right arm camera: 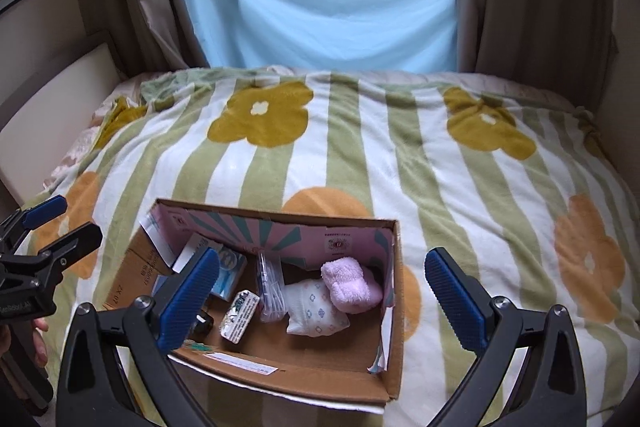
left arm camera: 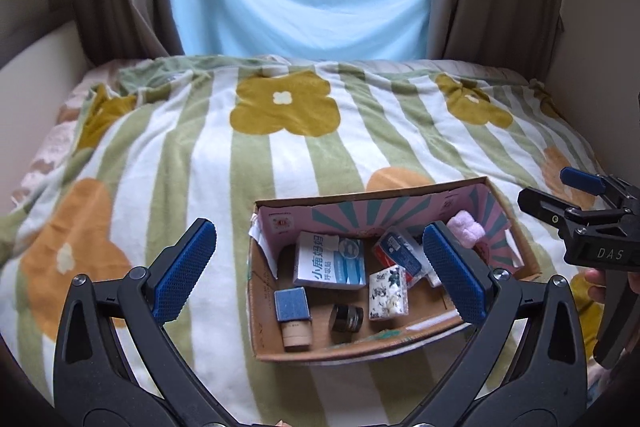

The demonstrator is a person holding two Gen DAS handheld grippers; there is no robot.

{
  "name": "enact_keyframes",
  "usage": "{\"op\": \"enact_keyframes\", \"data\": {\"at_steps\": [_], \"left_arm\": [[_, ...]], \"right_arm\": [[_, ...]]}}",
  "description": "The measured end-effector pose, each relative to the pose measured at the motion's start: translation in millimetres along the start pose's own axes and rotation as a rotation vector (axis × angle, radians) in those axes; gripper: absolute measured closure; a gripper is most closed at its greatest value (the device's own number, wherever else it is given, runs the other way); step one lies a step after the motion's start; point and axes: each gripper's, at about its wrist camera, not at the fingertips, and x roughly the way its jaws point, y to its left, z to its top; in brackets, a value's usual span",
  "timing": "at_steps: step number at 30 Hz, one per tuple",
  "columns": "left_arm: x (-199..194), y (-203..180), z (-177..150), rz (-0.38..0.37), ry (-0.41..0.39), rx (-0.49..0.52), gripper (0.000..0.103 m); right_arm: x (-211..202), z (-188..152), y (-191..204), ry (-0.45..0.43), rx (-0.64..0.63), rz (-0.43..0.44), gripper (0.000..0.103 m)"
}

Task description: Organize objects

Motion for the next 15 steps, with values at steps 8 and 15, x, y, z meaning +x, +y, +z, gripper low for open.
{"op": "enact_keyframes", "data": {"at_steps": [8,15], "left_arm": [[-96,-16,-27,0.003,-0.126,-0.007,0.0],[-136,-26,-64,-0.01,-0.14,-0.034,0.0]], "right_arm": [[-81,-20,4,-0.091,0.059,-0.017,0.0],[-130,-60,13,-0.109,0.029,-0.056,0.001]]}}
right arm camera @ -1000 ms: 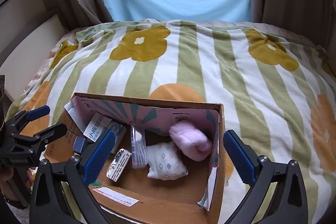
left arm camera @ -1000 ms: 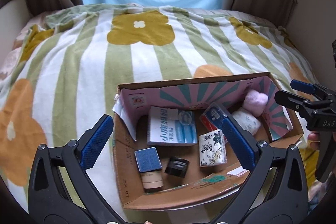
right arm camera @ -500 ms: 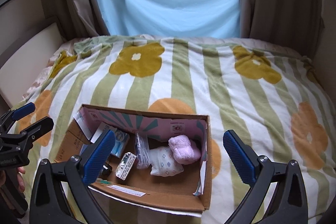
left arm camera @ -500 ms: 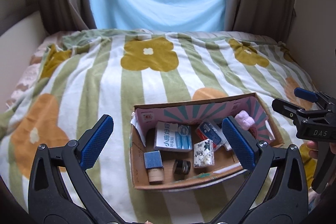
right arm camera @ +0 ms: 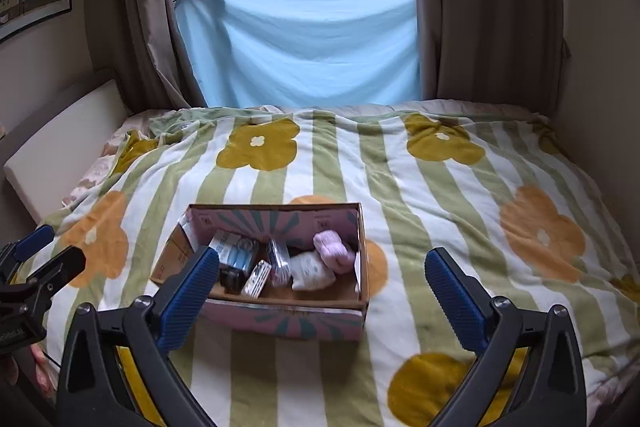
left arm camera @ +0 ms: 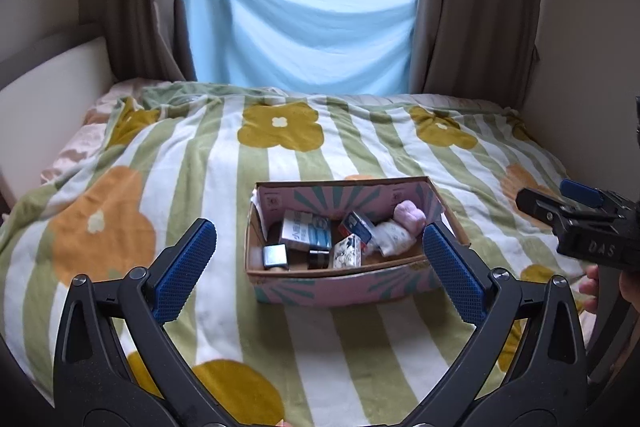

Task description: Organize objects

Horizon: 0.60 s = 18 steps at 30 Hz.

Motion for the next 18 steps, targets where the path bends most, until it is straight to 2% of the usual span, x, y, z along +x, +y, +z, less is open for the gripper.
{"op": "enact_keyframes", "data": {"at_steps": [7,18], "left_arm": [[-8,-8,-30,0.017,0.017,-0.007,0.0],[-14,-4,-31,0.027,0.007,-0.019,0.0]], "right_arm": [[-12,-33,3,-0.004,-0.001,-0.024,0.0],[-13,-33,17,-0.009,-0.033,-0.011,0.001]]}}
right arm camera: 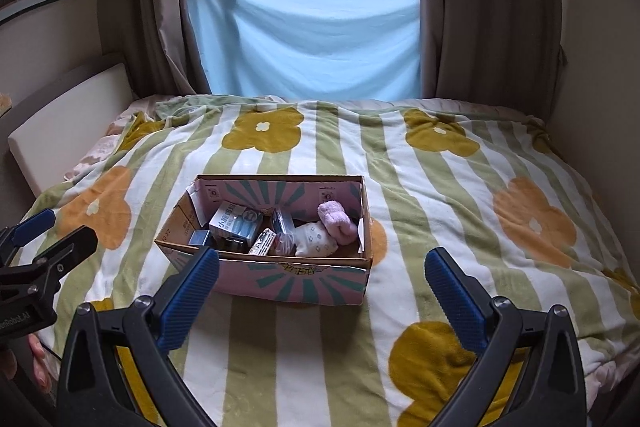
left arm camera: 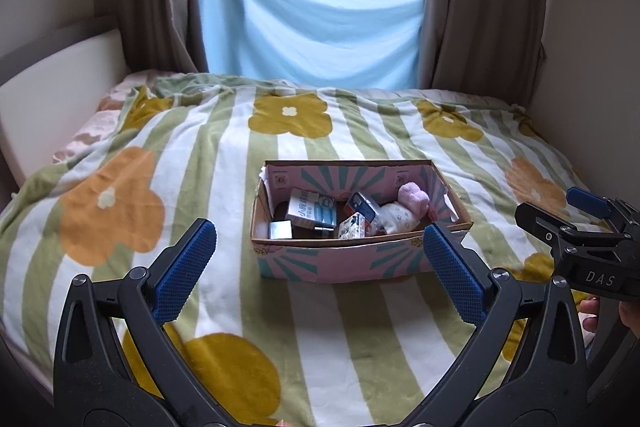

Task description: Organize objects

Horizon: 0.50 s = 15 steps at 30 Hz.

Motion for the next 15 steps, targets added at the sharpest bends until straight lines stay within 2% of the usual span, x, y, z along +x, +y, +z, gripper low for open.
{"op": "enact_keyframes", "data": {"at_steps": [6,15], "left_arm": [[5.3,-0.3,-1.7,-0.005,0.018,0.003,0.0],[4.0,0.6,-0.5,0.001,0.007,0.003,0.0]], "right_arm": [[-5.1,3.1,3.2,-0.036,-0.007,-0.013,0.001],[-3.7,4.4,4.2,-0.035,-0.006,-0.015,0.001]]}}
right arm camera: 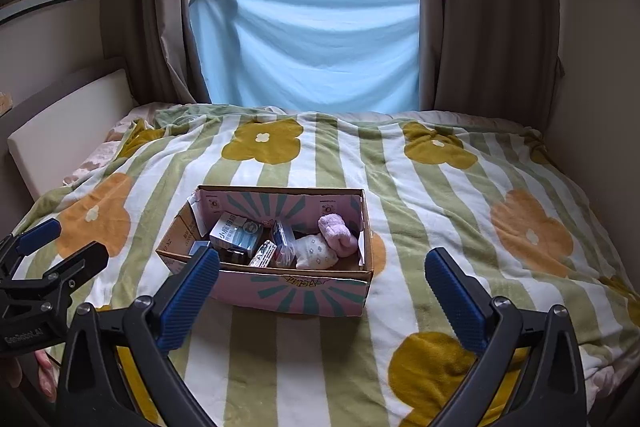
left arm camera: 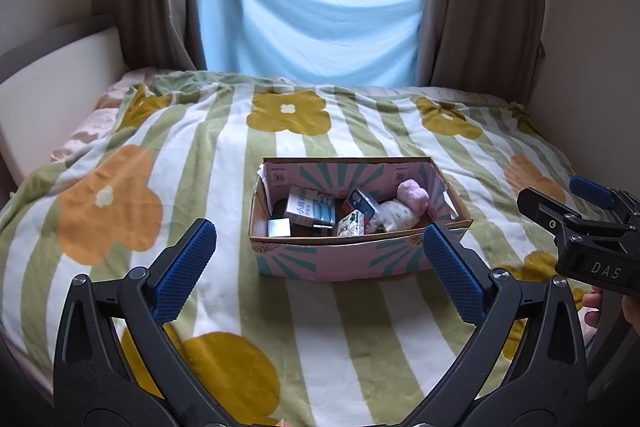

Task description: Organize objects

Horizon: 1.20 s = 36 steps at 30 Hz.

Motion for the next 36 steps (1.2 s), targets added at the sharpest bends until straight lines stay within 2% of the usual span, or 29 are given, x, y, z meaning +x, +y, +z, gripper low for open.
{"op": "enact_keyframes", "data": {"at_steps": [36], "left_arm": [[-0.6,-4.1,-1.0,-0.009,0.005,0.007,0.0]], "right_arm": [[0.6,-1.9,1.4,0.0,0.01,0.008,0.001]]}}
